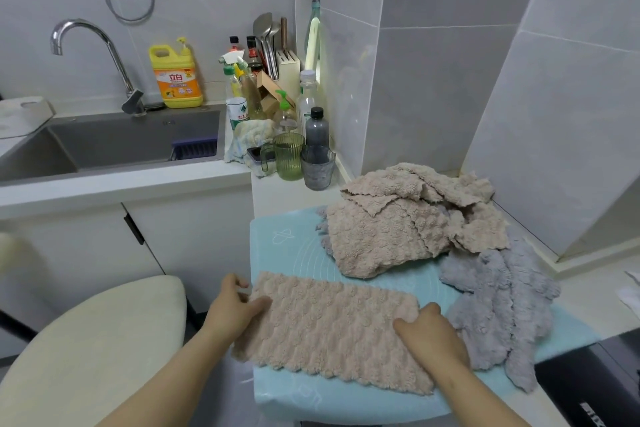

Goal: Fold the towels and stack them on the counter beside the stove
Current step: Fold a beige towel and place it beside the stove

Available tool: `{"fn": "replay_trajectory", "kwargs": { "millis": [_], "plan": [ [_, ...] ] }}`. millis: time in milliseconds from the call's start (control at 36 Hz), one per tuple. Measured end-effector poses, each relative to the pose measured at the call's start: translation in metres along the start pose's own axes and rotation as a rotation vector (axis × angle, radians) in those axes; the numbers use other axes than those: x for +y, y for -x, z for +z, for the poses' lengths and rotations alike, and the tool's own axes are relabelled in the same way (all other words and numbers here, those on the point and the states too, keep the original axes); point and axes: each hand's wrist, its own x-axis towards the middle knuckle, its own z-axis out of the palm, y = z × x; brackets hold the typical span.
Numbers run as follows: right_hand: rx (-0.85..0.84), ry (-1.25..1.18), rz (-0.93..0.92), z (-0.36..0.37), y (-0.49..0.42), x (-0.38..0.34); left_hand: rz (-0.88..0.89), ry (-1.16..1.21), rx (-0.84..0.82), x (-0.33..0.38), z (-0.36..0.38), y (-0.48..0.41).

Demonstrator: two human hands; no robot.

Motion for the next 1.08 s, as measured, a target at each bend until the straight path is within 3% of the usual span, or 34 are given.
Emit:
{"fn": "replay_trajectory", "kwargs": {
  "millis": [139, 306, 500, 583, 639, 694, 778, 889, 1000, 1083],
  "plan": [
    [-0.088, -0.123, -0.072, -0.002, 0.010, -0.001, 0.057, -0.134, -0.091, 0.004, -0.005, 0.013],
    [0.031, -0.264, -0.165, -0.007, 0.014, -0.001, -0.041, -0.156, -0.138, 0.004, -0.004, 0.023],
    [0.176, -0.382, -0.139, -0.017, 0.006, 0.010, 0.012, -0.079, -0.155, 0.016, 0.010, 0.034],
    [0.177, -0.453, -0.074, -0.023, 0.005, 0.015, 0.055, -0.399, -0.083, 0.019, 0.017, 0.042],
    [0.112, -0.472, -0.045, -0.026, 0.005, 0.016, 0.184, -0.660, 0.054, 0.019, 0.023, 0.047],
    [0.041, -0.453, -0.026, -0.028, 0.006, 0.016, 0.374, -0.759, 0.097, 0.020, 0.030, 0.051],
    [-0.017, -0.407, -0.032, -0.030, 0.009, 0.017, 0.569, -0.873, -0.049, 0.021, 0.041, 0.052],
    [0.001, -0.449, -0.063, -0.036, 0.010, 0.016, 0.546, -1.059, -0.095, 0.022, 0.048, 0.053],
    [0.036, -0.554, -0.091, -0.041, 0.015, 0.008, 0.542, -0.986, -0.075, 0.034, 0.052, 0.058],
    [0.039, -0.630, -0.111, -0.046, 0.021, -0.010, 0.410, -0.521, -0.145, 0.050, 0.053, 0.067]
  ]
}}
